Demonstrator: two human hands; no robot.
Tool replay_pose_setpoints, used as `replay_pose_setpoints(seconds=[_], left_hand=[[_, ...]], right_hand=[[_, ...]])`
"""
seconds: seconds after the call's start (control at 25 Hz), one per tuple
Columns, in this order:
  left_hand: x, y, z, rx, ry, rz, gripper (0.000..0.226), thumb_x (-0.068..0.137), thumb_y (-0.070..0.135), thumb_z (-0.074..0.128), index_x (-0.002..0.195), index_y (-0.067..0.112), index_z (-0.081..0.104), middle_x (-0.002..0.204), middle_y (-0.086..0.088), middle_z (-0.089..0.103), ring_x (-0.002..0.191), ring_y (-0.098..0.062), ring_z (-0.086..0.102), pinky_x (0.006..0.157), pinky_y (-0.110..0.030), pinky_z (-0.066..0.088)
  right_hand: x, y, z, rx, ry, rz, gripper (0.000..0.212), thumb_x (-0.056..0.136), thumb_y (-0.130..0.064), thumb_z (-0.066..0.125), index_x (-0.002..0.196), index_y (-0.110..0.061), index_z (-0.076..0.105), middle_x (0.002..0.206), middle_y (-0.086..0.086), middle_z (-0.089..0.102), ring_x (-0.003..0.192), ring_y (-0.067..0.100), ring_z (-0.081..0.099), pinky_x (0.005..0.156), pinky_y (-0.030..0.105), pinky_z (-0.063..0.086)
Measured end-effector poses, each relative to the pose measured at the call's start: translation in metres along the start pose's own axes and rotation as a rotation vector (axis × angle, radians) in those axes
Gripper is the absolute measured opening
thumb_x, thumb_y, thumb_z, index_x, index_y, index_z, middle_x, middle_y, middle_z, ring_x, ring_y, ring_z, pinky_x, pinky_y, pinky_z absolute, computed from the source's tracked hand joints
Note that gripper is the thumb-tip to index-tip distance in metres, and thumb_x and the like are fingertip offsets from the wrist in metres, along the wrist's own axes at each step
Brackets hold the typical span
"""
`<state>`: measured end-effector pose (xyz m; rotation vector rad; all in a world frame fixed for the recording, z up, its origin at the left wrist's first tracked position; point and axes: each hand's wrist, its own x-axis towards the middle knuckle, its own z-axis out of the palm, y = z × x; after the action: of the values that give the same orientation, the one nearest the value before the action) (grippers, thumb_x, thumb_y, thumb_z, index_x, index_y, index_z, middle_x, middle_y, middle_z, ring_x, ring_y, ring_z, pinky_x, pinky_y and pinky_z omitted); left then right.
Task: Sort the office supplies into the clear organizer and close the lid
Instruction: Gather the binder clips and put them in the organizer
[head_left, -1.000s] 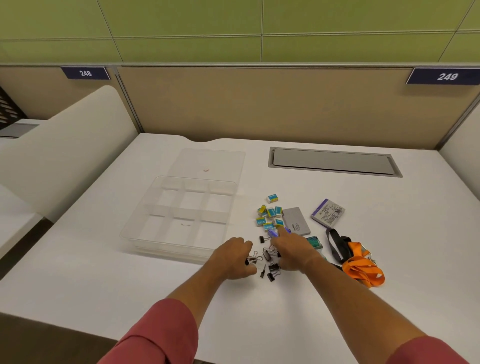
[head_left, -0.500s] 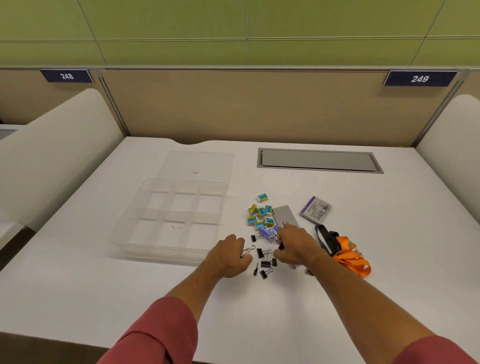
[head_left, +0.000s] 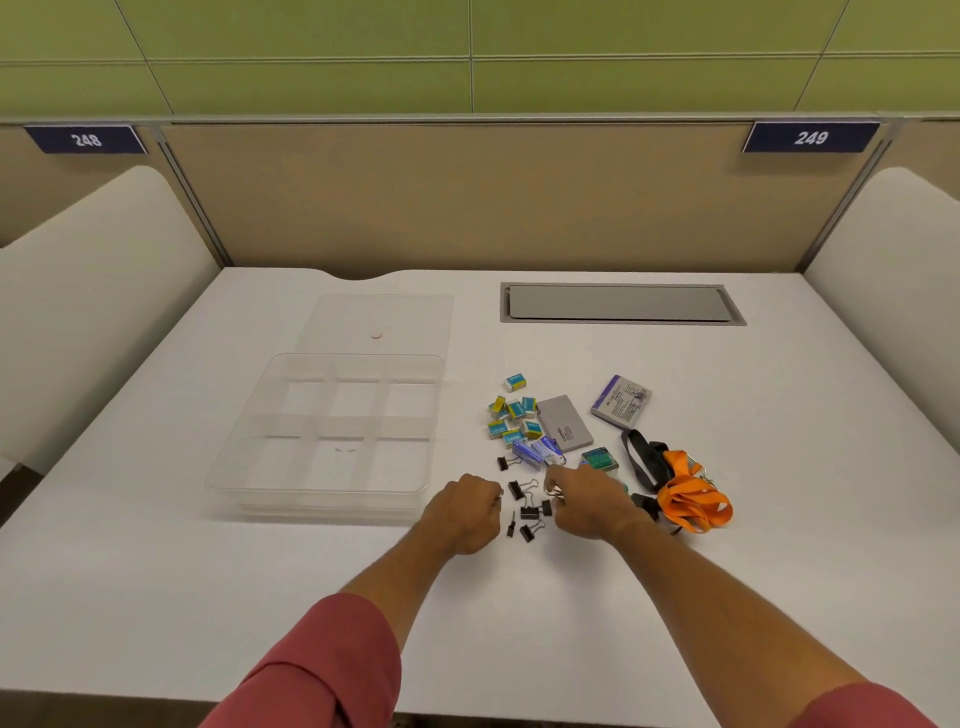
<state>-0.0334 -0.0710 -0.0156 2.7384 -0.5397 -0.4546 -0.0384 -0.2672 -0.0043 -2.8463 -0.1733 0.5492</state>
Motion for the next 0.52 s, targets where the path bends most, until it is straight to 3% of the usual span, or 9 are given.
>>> replay_pose_setpoints(seconds=[0.16,0.28,0.52], left_hand=[[-0.005,0.002,0.008,0.015,-0.015,0.01,0.018,0.091,0.022,0.041,0.082,0.012,0.053,0.092,-0.014,0.063,0.085,-0.032,0.058,0.067,-0.036,0.043],[-0.008,0.004,0.013,0.043,0.002,0.005,0.018,0.088,0.023,0.046,0.097,0.011,0.057,0.097,-0.012,0.063,0.088,-0.031,0.059,0.07,-0.037,0.047],[-0.009,0.008,0.019,0.057,0.031,0.013,0.027,0.086,0.034,0.056,0.107,0.019,0.05,0.105,-0.009,0.064,0.097,-0.031,0.058,0.074,-0.036,0.044]], right_hand=[[-0.002,-0.005,0.009,-0.053,-0.006,0.005,0.041,0.091,-0.037,0.054,0.13,-0.026,0.047,0.121,0.008,0.061,0.11,0.025,0.058,0.087,0.037,0.049],[-0.001,-0.009,0.015,-0.111,0.006,0.01,0.034,0.093,-0.035,0.053,0.123,-0.02,0.05,0.116,0.009,0.061,0.103,0.024,0.058,0.083,0.036,0.05],[0.002,-0.005,0.016,-0.008,0.001,0.063,0.031,0.091,-0.036,0.053,0.112,-0.012,0.052,0.11,0.011,0.06,0.099,0.025,0.058,0.08,0.036,0.05]])
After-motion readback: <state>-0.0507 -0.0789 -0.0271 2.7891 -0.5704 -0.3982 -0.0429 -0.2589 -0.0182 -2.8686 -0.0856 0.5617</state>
